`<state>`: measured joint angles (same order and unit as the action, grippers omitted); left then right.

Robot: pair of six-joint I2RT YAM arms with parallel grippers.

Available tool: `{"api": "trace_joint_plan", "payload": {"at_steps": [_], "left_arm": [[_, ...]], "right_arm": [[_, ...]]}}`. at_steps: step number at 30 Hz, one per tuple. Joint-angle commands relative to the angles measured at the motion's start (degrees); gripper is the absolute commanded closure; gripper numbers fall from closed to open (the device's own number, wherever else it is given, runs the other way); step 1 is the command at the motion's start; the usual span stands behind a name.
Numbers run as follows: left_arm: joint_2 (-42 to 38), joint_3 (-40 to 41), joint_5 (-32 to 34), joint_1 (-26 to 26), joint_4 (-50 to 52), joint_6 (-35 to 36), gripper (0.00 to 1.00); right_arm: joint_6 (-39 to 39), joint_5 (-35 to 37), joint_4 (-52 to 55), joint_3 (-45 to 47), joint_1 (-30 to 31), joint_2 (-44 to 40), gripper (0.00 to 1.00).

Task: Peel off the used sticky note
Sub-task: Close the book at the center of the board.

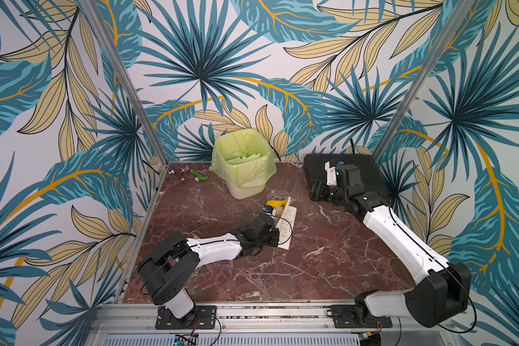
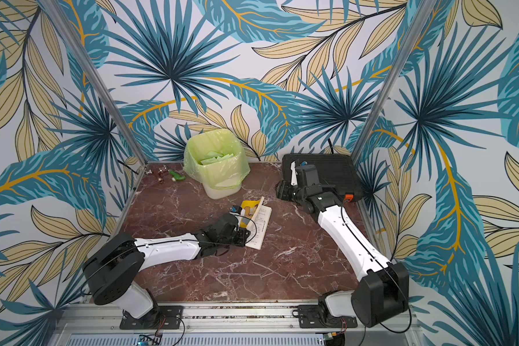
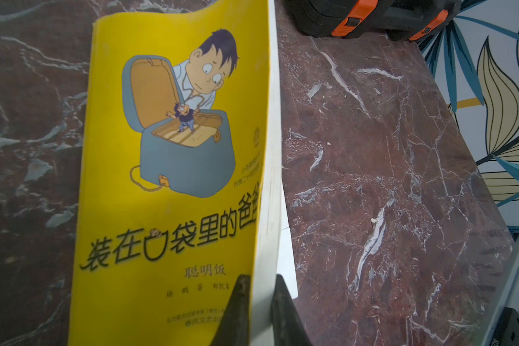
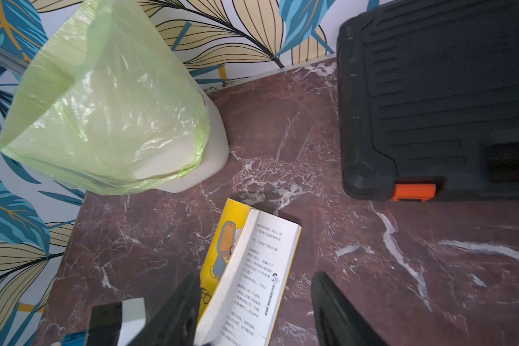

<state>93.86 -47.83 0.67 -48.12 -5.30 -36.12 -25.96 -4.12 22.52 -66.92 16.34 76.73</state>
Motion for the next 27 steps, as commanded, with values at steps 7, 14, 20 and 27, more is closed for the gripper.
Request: {"api": "trace_joint_plan", "payload": {"at_steps": [7, 14, 20, 27], "left_arm": [[1.94, -1.99, 1.05, -0.57, 1.64, -1.69, 0.92], [-4.20, -2.52, 3.26, 0.62, 4.48, 6.13, 0.50], [-12.34, -1.42, 3.21, 6.74, 8.00, 16.92, 0.11], [-26.07, 4.95, 12.10, 15.86, 8.66, 30.64, 0.00]], "right_arm": [[0.81, 4.99, -5.54, 12.92, -3.80, -5.78, 0.26], [4.21, 11.20, -7.10, 18.44, -7.06, -10.63, 0.08], [8.16, 17.21, -11.39, 21.63, -8.89, -12.71, 0.01], [15.91, 21.30, -31.86, 32.00, -9.97, -11.31, 0.01]]}}
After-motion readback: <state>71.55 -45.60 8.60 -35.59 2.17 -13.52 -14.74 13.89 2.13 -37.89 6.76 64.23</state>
